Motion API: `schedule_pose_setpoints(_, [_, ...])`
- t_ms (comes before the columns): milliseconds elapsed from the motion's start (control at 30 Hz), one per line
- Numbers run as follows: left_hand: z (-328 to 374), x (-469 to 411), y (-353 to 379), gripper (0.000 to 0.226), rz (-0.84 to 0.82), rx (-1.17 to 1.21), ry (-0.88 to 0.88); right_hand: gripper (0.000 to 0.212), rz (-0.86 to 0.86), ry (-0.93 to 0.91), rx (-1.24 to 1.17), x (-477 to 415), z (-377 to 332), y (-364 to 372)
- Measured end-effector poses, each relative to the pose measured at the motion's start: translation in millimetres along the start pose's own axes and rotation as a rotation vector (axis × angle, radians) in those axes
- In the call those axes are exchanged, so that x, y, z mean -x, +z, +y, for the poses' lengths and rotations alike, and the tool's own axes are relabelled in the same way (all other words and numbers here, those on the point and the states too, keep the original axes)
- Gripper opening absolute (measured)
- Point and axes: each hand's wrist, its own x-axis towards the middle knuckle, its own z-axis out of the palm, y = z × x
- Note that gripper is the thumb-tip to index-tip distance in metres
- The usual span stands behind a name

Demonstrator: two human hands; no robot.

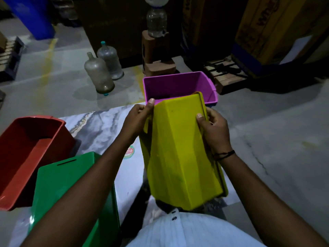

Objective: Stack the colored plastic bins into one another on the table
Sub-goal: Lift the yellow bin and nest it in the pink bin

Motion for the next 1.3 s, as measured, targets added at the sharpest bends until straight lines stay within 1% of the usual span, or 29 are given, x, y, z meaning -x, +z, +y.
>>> schedule_pose_setpoints(67, [2, 5, -4, 0.055, -0.054, 0.036, -0.084, 0.028, -0.02, -0.118, 0.085, 0, -20, -1])
schedule_pose_setpoints(133, [0, 7, -10, 0.064, -0.123, 0.019, -0.172, 0.027, -0.08, -0.219, 0.148, 4, -35, 7])
schedule_pose_setpoints(200, [-4, 7, -18, 0.073, -0.182, 0.011, -0.224, 0.03, -0.168, -0.316, 0.219, 10, -39, 21])
schedule_pose_setpoints(267, [-5, 8, -26, 0.077, -0.232, 0.015, -0.264, 0.031, -0.259, -0.402, 0.346, 18, -33, 38])
schedule_pose_setpoints(367, [-8, 9, -30, 0.065, -0.22, 0.05, -0.277, 0.029, -0.341, -0.471, 0.516, 30, -23, 60])
schedule_pose_setpoints(433, [-10, 10, -31, 0.054, -0.194, 0.016, -0.267, 0.028, -0.414, -0.456, 0.537, 35, -17, 69])
schedule_pose_setpoints(500, [-18, 9, -34, 0.03, -0.2, -0.058, -0.257, 0.025, -0.527, -0.434, 0.58, 38, -12, 74])
schedule_pose_setpoints(533, [-24, 10, -36, 0.02, -0.202, -0.132, -0.241, 0.022, -0.579, -0.421, 0.624, 38, -10, 75])
schedule_pose_setpoints(567, [-31, 9, -37, 0.021, -0.208, -0.222, -0.213, 0.026, -0.613, -0.409, 0.665, 38, -9, 74])
schedule_pose_setpoints(600, [-38, 10, -39, 0.028, -0.219, -0.321, -0.191, 0.034, -0.623, -0.386, 0.693, 37, -9, 71])
schedule_pose_setpoints(633, [-45, 13, -40, 0.036, -0.228, -0.389, -0.186, 0.041, -0.592, -0.357, 0.706, 34, -8, 66])
schedule_pose_setpoints(667, [-53, 16, -41, 0.04, -0.226, -0.417, -0.205, 0.045, -0.522, -0.322, 0.709, 31, -7, 58])
schedule_pose_setpoints(700, [-62, 18, -43, 0.037, -0.226, -0.394, -0.247, 0.048, -0.417, -0.293, 0.735, 26, -5, 48])
schedule_pose_setpoints(733, [-71, 21, -45, 0.032, -0.228, -0.342, -0.31, 0.051, -0.287, -0.269, 0.81, 20, -3, 37])
schedule_pose_setpoints(767, [-83, 23, -48, 0.031, -0.228, -0.287, -0.371, 0.054, -0.165, -0.222, 0.943, 16, -2, 23])
schedule_pose_setpoints(800, [-94, 24, -52, 0.033, -0.216, -0.24, -0.412, 0.056, -0.078, -0.127, 1.091, 14, -2, 8])
schedule_pose_setpoints(833, [-104, 25, -55, 0.038, -0.198, -0.202, -0.435, 0.058, -0.041, 0.019, 1.193, 13, -3, -6])
schedule_pose_setpoints(867, [-112, 27, -58, 0.041, -0.178, -0.166, -0.452, 0.063, -0.044, 0.172, 1.202, 14, -2, -18])
schedule_pose_setpoints(900, [-118, 28, -60, 0.038, -0.157, -0.133, -0.467, 0.068, -0.077, 0.3, 1.132, 15, -2, -28])
schedule_pose_setpoints(933, [-121, 30, -61, 0.034, -0.138, -0.1, -0.482, 0.07, -0.123, 0.374, 1.009, 17, -1, -35])
schedule_pose_setpoints(967, [-124, 30, -61, 0.031, -0.123, -0.061, -0.497, 0.066, -0.163, 0.383, 0.862, 18, 0, -38])
schedule_pose_setpoints(1000, [-128, 30, -62, 0.03, -0.11, -0.033, -0.511, 0.058, -0.185, 0.346, 0.724, 20, 0, -39])
schedule_pose_setpoints(1033, [-130, 29, -63, 0.029, -0.097, -0.022, -0.52, 0.048, -0.193, 0.282, 0.641, 24, -4, -37])
schedule_pose_setpoints(1067, [-130, 27, -64, 0.028, -0.075, -0.024, -0.523, 0.044, -0.19, 0.21, 0.599, 28, -10, -33])
schedule_pose_setpoints(1133, [-126, 25, -68, 0.021, -0.032, -0.056, -0.509, 0.046, -0.165, 0.092, 0.545, 31, -26, -24])
schedule_pose_setpoints(1200, [-118, 23, -71, 0.007, -0.008, -0.151, -0.492, 0.047, -0.126, -0.023, 0.453, 30, -45, -16])
schedule_pose_setpoints(1233, [-115, 22, -74, 0.006, -0.008, -0.211, -0.478, 0.042, -0.109, -0.078, 0.401, 30, -55, -11])
schedule_pose_setpoints(1267, [-112, 22, -76, 0.012, -0.023, -0.261, -0.474, 0.037, -0.098, -0.128, 0.369, 29, -63, -6])
schedule_pose_setpoints(1300, [-108, 23, -76, 0.015, -0.049, -0.29, -0.475, 0.04, -0.088, -0.172, 0.367, 29, -69, -2])
